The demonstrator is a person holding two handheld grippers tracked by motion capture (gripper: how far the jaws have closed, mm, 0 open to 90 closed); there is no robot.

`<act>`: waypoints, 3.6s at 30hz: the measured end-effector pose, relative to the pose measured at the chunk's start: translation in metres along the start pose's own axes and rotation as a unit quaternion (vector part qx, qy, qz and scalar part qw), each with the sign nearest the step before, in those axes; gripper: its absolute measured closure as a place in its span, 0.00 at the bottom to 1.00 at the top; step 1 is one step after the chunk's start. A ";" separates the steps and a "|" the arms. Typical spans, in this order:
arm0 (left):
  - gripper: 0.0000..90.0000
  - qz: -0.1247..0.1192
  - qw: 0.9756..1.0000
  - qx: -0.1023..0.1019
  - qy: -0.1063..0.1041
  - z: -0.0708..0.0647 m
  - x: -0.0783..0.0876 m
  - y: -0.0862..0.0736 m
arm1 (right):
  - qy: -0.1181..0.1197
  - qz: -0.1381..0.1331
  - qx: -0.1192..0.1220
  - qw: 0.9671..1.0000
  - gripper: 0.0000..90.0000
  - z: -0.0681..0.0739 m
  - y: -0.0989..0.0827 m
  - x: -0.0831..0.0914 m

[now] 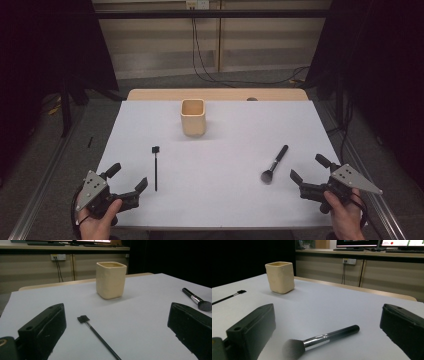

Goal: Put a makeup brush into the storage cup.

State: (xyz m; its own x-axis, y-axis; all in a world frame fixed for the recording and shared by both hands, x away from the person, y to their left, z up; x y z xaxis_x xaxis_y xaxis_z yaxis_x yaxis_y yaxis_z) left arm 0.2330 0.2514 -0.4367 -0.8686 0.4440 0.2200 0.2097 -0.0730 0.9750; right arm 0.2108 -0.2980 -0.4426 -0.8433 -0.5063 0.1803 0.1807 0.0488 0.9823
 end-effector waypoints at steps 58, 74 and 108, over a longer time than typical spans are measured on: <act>0.03 0.018 1.000 -0.021 -0.001 0.017 -0.076 0.044 | 0.009 0.019 0.011 1.000 0.00 0.000 -0.001 -0.006; 0.05 0.029 0.999 -0.018 0.020 0.030 -0.097 0.052 | 0.015 0.025 0.013 0.999 0.00 0.002 -0.001 -0.009; 0.07 0.246 0.968 0.000 0.048 0.036 -0.128 0.068 | 0.015 0.033 0.011 0.999 0.00 0.000 -0.003 -0.008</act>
State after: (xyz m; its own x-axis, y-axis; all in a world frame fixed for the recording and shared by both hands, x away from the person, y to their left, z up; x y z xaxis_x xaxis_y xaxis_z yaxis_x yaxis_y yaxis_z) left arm 0.3749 0.2220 -0.3995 -0.7010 0.2711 0.6597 0.6089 -0.2540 0.7515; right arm 0.2166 -0.2942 -0.4470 -0.8150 -0.5262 0.2428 0.2234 0.1012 0.9695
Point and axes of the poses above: each handheld gripper's, and its own axes: x roughly backward along the jaws, y roughly out of its top, z roughly to its left, the point moved 2 cm from there along -x, roughly forward along the jaws, and after that the axes turned 7 degrees about y, right-handed, at the moved point
